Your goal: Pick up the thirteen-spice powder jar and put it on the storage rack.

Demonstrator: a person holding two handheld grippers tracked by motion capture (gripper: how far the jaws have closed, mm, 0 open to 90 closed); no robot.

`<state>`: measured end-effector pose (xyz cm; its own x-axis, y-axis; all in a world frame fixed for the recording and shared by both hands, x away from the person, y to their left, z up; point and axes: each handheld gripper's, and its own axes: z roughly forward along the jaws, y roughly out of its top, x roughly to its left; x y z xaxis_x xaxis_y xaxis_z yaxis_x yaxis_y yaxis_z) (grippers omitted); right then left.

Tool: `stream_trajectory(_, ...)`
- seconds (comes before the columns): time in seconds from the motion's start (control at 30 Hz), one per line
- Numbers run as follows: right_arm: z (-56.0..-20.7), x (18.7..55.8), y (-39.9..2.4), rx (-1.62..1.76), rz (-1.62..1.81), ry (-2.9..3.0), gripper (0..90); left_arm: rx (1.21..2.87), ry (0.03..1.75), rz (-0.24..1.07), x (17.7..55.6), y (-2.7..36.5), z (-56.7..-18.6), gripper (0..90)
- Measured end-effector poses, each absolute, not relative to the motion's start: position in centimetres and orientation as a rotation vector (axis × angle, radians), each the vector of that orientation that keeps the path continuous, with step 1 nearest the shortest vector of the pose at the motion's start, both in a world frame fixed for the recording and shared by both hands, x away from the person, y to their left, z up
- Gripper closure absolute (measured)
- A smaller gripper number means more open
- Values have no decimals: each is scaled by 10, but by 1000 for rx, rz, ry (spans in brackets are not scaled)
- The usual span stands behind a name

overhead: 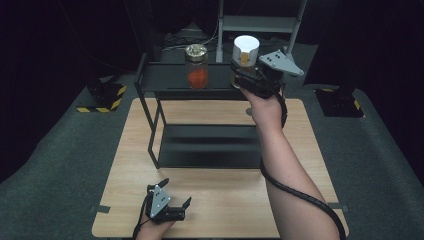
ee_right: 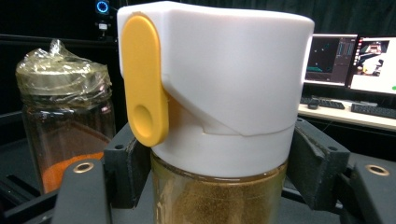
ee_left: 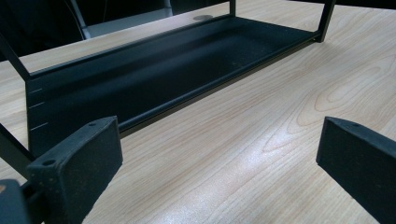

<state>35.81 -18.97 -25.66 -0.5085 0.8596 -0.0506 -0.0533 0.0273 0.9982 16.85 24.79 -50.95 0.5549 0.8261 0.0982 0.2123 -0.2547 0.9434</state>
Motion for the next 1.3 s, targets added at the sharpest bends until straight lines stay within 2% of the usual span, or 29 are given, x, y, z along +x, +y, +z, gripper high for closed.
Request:
stream_trajectory(0.97,-263,362,-188,831,1592,1559,291,1759,862,742,169,249,-510,5)
stream_trajectory(1.3,-263,362,-186,856,1585,1562,215,1758,860,741,169,249,-510,5)
